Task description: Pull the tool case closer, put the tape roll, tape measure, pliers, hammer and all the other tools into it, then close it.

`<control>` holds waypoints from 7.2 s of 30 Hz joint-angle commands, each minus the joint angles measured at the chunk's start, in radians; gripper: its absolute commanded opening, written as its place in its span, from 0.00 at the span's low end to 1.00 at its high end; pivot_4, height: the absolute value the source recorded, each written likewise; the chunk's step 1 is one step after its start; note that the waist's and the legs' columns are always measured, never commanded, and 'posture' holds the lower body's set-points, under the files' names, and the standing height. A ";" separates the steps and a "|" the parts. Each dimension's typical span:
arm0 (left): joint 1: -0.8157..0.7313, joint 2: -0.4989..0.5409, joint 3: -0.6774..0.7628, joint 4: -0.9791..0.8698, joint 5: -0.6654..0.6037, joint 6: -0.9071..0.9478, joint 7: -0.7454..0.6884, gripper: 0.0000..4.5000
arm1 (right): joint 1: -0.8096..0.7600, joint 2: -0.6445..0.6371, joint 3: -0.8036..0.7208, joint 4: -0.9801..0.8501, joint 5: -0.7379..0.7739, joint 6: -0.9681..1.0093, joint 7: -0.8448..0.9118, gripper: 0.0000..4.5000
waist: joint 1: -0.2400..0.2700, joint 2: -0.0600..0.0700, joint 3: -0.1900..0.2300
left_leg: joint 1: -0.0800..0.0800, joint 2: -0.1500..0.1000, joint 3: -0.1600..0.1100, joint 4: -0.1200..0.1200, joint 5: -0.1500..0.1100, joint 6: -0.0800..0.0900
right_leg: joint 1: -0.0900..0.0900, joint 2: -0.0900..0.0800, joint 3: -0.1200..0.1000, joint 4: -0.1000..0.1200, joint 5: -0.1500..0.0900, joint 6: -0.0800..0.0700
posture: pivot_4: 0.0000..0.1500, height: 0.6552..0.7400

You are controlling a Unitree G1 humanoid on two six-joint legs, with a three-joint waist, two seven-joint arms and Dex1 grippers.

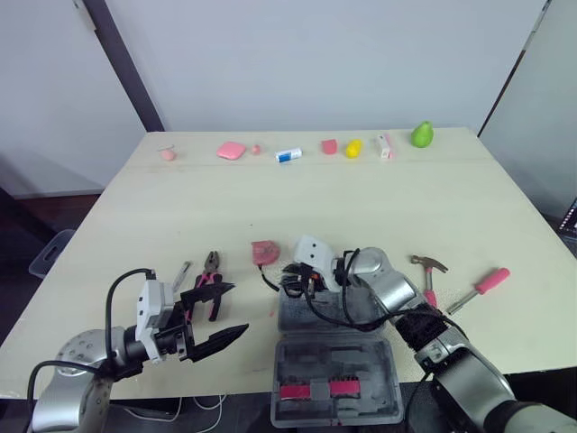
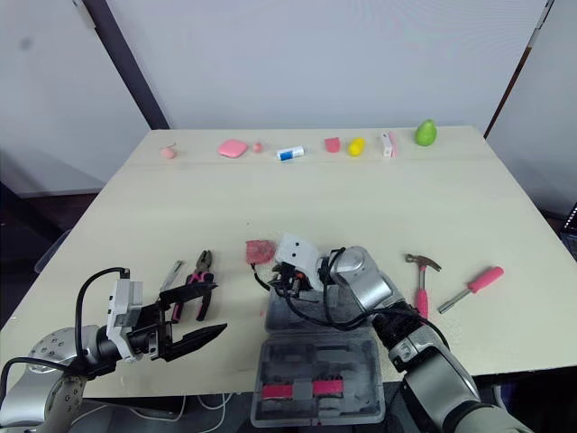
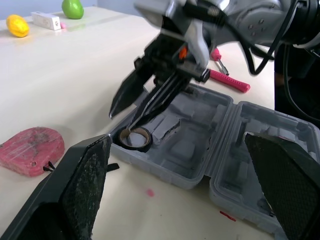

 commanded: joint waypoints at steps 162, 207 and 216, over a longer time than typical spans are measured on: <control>-0.404 -0.517 -0.258 0.099 0.505 0.572 1.145 0.09 | 0.657 -0.602 -0.645 -0.662 0.653 0.003 0.129 1.00 | 0.040 -0.008 -0.009 | 0.002 -0.003 -0.001 0.007 0.000 0.001 | 0.010 0.004 0.005 -0.008 0.005 0.008 | 1.00 1.00; -0.263 -0.449 -0.257 -0.056 0.471 0.577 1.020 0.05 | 0.697 -0.595 -0.629 -0.677 0.646 -0.022 0.195 1.00 | 0.033 -0.006 -0.010 | 0.003 -0.003 -0.001 0.007 0.000 0.001 | 0.011 0.004 0.005 -0.009 0.005 0.008 | 1.00 1.00; -0.291 -0.445 -0.270 -0.033 0.499 0.540 1.038 0.38 | 0.692 -0.602 -0.632 -0.663 0.639 -0.026 0.201 1.00 | 0.034 -0.006 -0.010 | 0.003 -0.003 -0.001 0.007 0.000 0.001 | 0.011 0.004 0.005 -0.009 0.005 0.008 | 1.00 1.00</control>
